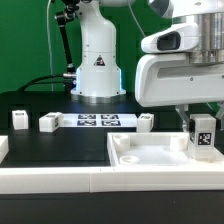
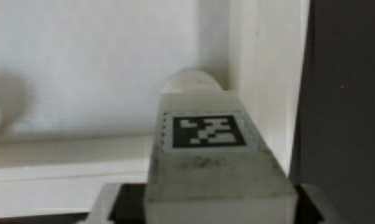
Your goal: Assemble square table
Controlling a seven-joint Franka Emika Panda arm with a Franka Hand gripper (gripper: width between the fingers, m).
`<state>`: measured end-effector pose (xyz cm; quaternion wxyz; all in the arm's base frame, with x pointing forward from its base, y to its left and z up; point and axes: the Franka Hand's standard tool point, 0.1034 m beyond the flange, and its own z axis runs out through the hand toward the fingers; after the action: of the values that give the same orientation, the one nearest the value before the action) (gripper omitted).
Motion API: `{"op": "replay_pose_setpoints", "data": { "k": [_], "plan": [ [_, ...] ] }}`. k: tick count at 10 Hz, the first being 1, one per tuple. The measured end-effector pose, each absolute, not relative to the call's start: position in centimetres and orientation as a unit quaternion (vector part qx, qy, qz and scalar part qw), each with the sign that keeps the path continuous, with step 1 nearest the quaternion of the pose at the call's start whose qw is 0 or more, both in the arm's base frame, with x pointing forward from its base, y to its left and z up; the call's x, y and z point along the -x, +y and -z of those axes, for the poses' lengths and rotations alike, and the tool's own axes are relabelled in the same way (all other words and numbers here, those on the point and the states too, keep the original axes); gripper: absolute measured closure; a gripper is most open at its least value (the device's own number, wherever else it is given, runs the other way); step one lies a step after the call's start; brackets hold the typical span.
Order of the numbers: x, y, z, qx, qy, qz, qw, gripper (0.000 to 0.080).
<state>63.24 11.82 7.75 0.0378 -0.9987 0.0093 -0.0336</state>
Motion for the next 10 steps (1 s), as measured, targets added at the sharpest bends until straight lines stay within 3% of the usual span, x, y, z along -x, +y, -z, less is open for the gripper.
{"op": "replay_pose_setpoints", "data": {
  "k": [3,10],
  "plan": [
    [-63.23,11.77,-7.72,0.998,0.039,0.034,0.04,0.0511],
    [-62.99,11.41,-7.6,0.898,0.437,0.025,0.042,0.0509]
  ]
}}
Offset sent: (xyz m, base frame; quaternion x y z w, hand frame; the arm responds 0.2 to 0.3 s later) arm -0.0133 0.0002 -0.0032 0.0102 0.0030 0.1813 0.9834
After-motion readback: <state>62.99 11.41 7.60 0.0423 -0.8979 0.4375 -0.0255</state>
